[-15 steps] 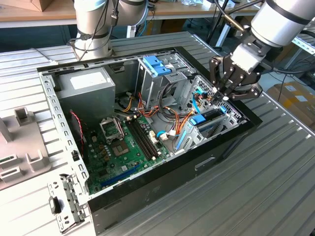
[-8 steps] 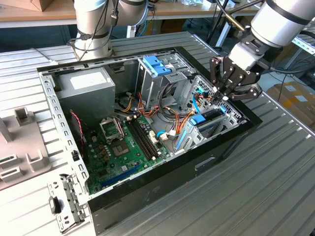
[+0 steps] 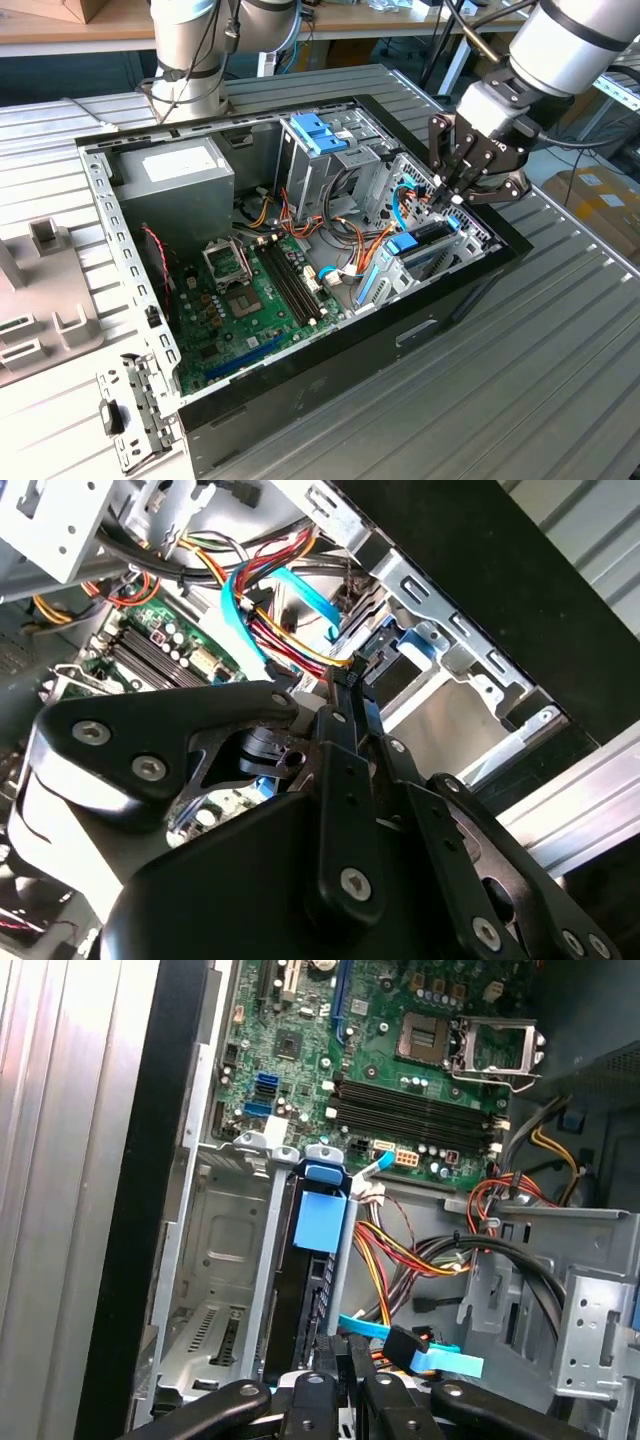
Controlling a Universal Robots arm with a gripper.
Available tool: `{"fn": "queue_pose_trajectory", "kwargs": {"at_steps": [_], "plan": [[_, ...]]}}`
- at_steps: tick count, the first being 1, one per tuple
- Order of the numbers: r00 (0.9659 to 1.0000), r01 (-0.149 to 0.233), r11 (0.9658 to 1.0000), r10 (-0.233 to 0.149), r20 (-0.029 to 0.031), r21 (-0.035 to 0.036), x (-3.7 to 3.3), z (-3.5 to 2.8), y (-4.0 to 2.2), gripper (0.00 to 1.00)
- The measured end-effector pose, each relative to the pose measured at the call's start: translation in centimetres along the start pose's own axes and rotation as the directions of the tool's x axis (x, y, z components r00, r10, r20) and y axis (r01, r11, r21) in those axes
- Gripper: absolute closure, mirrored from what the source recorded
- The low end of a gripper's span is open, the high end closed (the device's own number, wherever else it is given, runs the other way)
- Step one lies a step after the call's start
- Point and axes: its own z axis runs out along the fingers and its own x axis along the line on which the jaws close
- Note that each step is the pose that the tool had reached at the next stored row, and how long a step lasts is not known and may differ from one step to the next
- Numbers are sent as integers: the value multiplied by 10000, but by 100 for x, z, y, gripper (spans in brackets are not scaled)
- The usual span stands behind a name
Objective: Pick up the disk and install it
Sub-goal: 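Insert the first disk wire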
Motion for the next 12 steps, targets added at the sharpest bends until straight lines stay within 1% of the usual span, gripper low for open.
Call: {"fn": "queue_pose_trajectory", "kwargs": {"at_steps": [2, 5, 10, 11, 12], "plan": [[9998, -197, 9998, 197, 4, 20, 0, 1, 0, 83], [9993, -375, 9993, 375, 7, 38, 0, 1, 11, 83], [9986, -538, 9985, 538, 10, 55, -5, 3, 41, 83], [9980, -635, 9980, 634, 12, 65, -6, 5, 41, 83], [9964, -849, 9964, 849, 15, 86, -6, 6, 42, 83]]}}
